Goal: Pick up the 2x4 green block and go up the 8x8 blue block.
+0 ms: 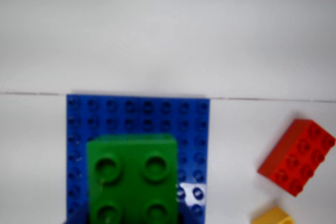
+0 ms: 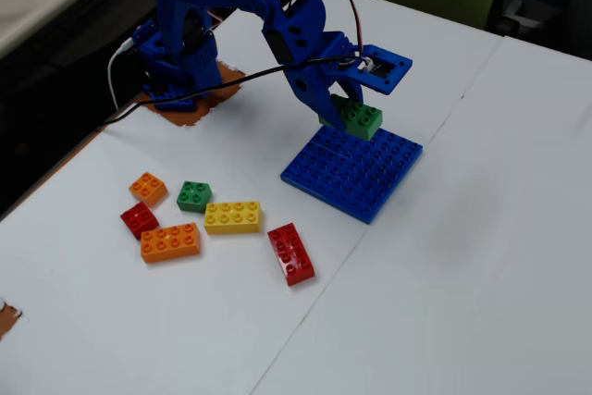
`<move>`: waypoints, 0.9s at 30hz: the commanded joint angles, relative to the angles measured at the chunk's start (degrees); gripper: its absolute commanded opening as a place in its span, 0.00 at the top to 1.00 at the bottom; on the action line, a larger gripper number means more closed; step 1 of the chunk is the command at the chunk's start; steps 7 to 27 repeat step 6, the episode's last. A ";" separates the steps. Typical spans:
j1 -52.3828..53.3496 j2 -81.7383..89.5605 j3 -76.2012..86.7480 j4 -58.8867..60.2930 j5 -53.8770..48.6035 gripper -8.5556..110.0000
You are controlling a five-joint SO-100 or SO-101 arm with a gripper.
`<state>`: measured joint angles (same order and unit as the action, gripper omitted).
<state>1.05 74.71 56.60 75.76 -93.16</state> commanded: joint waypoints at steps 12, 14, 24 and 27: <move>-0.88 2.20 -0.44 -0.53 -0.35 0.93; -0.88 2.20 -0.44 -0.53 -0.35 0.93; -0.88 2.20 -0.44 -0.53 -0.35 0.93; -0.88 2.20 -0.44 -0.53 -0.35 0.93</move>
